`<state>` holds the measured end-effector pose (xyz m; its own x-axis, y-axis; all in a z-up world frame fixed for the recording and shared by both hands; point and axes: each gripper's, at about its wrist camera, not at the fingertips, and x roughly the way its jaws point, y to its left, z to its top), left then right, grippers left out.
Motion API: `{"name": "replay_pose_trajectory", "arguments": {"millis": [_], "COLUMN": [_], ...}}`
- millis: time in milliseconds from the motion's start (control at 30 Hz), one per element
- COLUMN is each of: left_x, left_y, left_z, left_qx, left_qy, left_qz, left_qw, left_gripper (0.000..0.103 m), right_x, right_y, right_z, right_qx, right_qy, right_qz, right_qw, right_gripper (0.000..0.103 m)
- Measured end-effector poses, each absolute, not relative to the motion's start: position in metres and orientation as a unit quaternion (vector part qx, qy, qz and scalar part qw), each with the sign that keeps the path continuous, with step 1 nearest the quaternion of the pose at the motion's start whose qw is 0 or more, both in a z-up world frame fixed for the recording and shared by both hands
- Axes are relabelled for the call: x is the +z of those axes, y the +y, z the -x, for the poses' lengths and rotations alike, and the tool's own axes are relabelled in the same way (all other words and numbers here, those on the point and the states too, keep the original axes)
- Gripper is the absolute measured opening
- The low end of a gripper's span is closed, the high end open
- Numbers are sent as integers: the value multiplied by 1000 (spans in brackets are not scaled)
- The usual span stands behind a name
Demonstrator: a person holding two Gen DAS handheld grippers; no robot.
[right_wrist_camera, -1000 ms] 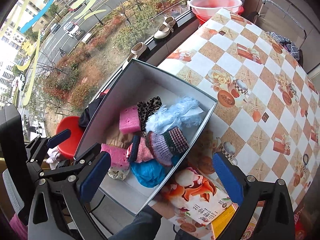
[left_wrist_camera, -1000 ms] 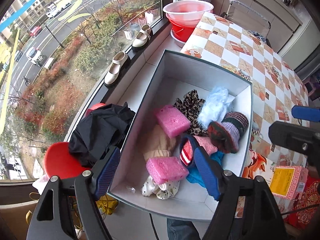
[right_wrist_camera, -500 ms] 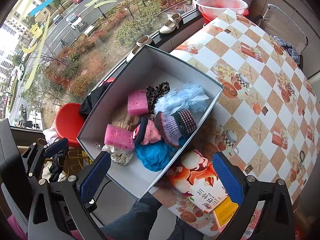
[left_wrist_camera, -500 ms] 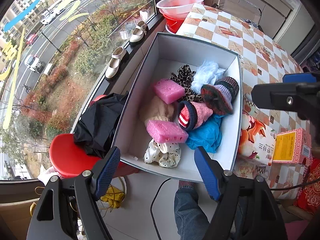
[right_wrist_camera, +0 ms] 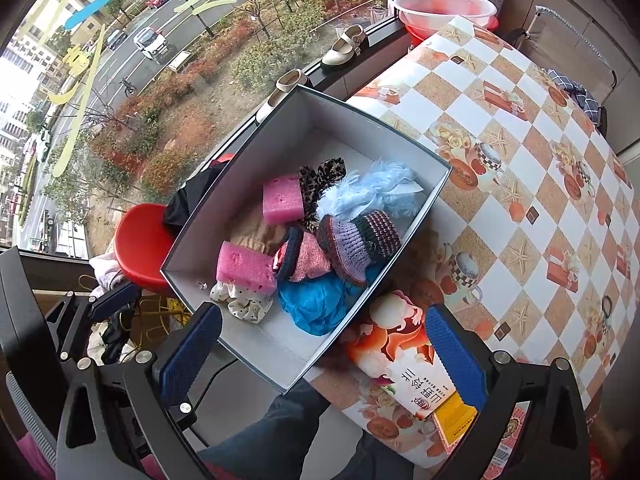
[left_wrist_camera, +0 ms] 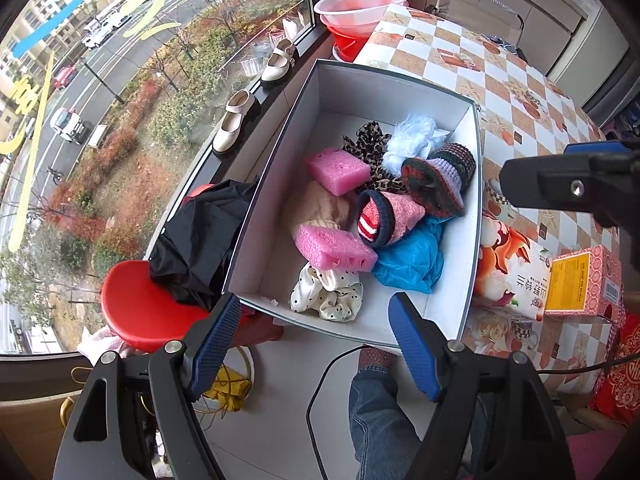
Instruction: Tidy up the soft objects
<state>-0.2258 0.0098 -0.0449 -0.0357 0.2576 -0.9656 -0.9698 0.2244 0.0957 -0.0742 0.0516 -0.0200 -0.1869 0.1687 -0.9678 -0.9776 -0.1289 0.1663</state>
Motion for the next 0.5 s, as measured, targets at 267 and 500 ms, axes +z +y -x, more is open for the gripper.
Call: {"name": "replay_pose_trajectory", "arguments": {"millis": [267,500], "left_x": [-44,-30], "left_y": [8,2], "left_z": [226,228], "left_qx": [514,489], "left_qy": [503,453], "left_qz": [354,371], "left_qw": [598,647], "left_gripper": [80,80], "right_x": [-17,-17], "right_y": [48,44], "right_z": [76,75], "right_qx": [613,614], "right_qy": [465,469], "right_qz": [432,424], "right_qw": [470,473], "right_gripper": [102,102]}}
